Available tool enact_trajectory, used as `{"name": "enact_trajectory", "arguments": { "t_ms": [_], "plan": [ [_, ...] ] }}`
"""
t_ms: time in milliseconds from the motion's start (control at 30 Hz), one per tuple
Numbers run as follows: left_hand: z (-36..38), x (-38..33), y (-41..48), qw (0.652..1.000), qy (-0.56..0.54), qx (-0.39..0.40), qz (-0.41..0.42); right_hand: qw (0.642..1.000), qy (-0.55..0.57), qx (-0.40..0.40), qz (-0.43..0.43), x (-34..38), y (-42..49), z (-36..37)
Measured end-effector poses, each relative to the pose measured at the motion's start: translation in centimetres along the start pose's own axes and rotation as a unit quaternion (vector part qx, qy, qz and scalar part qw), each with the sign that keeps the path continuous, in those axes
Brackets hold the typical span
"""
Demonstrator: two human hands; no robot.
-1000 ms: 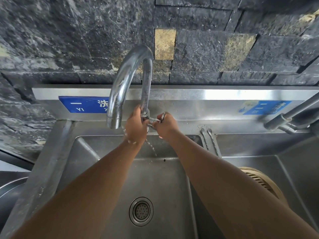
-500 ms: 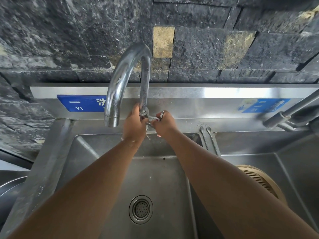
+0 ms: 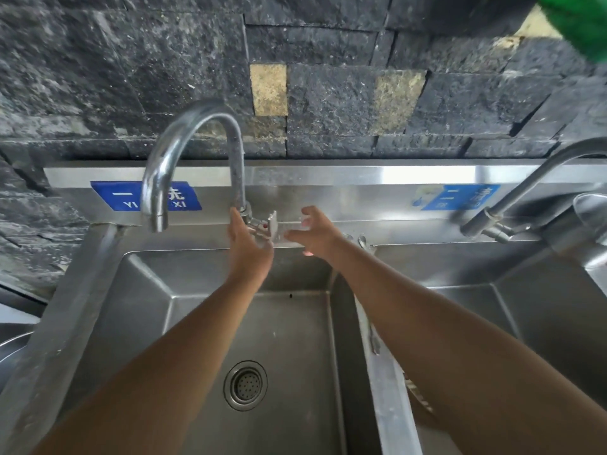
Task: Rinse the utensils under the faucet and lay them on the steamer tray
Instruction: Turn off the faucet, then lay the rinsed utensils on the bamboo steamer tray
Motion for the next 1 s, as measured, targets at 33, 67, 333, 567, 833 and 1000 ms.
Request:
{"name": "enact_trajectory", "arguments": {
  "t_ms": [33,67,333,567,833,1000],
  "plan": [
    [1.2,0.1,-1.6,1.0,0.013,0.006,-0.007,1.0,0.02,0.002,0.005,-0.6,-0.8,-1.4],
    [2.5,0.2,-3.3,0.999,0.03,0.011,-0.011,0.999,0.037,0.005,0.01,-1.4,-1.7,-2.7],
    [14.7,1.5,-17.3,0.994,0.052,0.033,-0.091,0.998,-0.019,-0.046,0.035,-11.7,-7.4,-12.4],
    [19.4,4.4,-24.1,0.976,0.108,0.009,-0.187,0.996,-0.086,0.006,0.021,-17.2,-9.9,-13.1],
    [20.5,5.7,-24.2,0.937,0.296,-0.087,-0.164,0.991,-0.132,-0.017,-0.021,-18.3,-7.6,-9.5],
    [21.1,6.3,-24.0,0.922,0.339,-0.1,-0.157,0.982,-0.178,-0.069,-0.017,-19.8,-6.0,-7.9]
  ]
}}
Point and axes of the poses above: each hand's wrist, its own y-axis towards the middle knuckle, its own z-axis out of the palm, x = y × z, the point moved 2 cm from there along y, towards the middle knuckle, and after that the axes turned 7 degrees about -z, right-handed, at the moved point
